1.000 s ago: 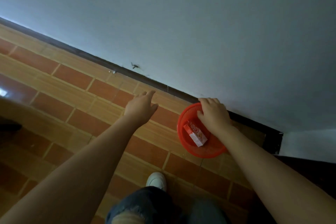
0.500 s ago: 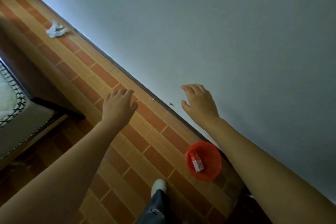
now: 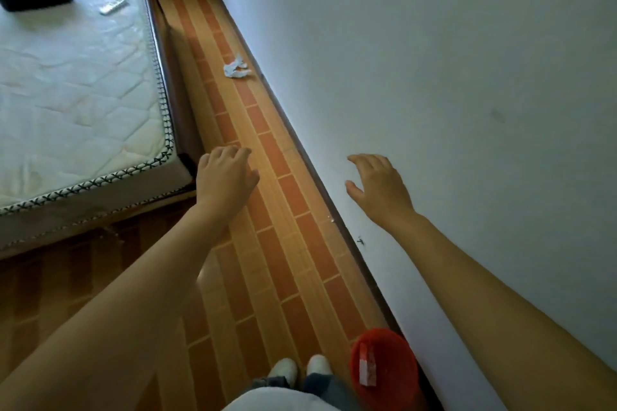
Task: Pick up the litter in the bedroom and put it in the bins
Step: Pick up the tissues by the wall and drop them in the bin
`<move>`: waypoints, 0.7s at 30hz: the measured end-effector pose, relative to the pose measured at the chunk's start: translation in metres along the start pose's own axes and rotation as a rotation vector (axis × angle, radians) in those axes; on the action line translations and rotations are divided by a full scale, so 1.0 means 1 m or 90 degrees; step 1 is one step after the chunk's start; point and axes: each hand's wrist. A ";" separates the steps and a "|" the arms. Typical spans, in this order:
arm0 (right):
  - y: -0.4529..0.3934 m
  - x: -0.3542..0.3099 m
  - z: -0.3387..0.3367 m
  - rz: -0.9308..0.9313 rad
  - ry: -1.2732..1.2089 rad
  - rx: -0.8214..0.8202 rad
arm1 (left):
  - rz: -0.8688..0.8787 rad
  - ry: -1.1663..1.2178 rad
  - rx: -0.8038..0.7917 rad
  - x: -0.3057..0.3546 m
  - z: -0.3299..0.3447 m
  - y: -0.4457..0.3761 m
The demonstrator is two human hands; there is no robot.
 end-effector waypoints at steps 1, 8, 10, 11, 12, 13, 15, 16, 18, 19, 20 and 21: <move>-0.005 -0.002 -0.002 -0.021 0.002 -0.008 | -0.020 0.003 0.006 -0.005 -0.004 0.003; -0.028 -0.007 -0.013 -0.112 -0.005 -0.034 | -0.073 -0.004 0.021 -0.020 -0.011 0.019; -0.033 -0.007 -0.013 -0.128 -0.019 -0.038 | -0.084 -0.007 0.021 -0.021 -0.011 0.020; -0.035 -0.007 -0.012 -0.136 -0.023 -0.044 | -0.090 -0.006 0.023 -0.023 -0.010 0.022; -0.038 -0.007 -0.011 -0.146 -0.024 -0.047 | -0.097 -0.005 0.026 -0.025 -0.010 0.022; -0.041 -0.007 -0.010 -0.155 -0.024 -0.050 | -0.107 -0.002 0.028 -0.027 -0.009 0.021; -0.050 -0.008 -0.010 -0.166 -0.024 -0.051 | -0.123 0.003 0.032 -0.030 -0.007 0.018; -0.055 -0.008 -0.010 -0.168 -0.024 -0.050 | -0.129 0.004 0.035 -0.032 -0.007 0.016; -0.066 -0.008 -0.008 -0.175 -0.018 -0.054 | -0.140 0.002 0.040 -0.036 -0.007 0.009; -0.072 -0.008 -0.007 -0.176 -0.013 -0.059 | -0.145 0.000 0.040 -0.039 -0.007 0.005; -0.079 -0.009 -0.005 -0.174 -0.009 -0.065 | -0.148 -0.003 0.040 -0.041 -0.006 -0.001; -0.087 -0.009 -0.003 -0.171 -0.006 -0.070 | -0.152 -0.006 0.038 -0.044 -0.005 -0.008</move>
Point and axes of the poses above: each hand's wrist, its own y-axis away from the middle knuckle, its own z-axis out of the palm, x = y × z, and after that the axes turned 13 degrees about -z, right-handed
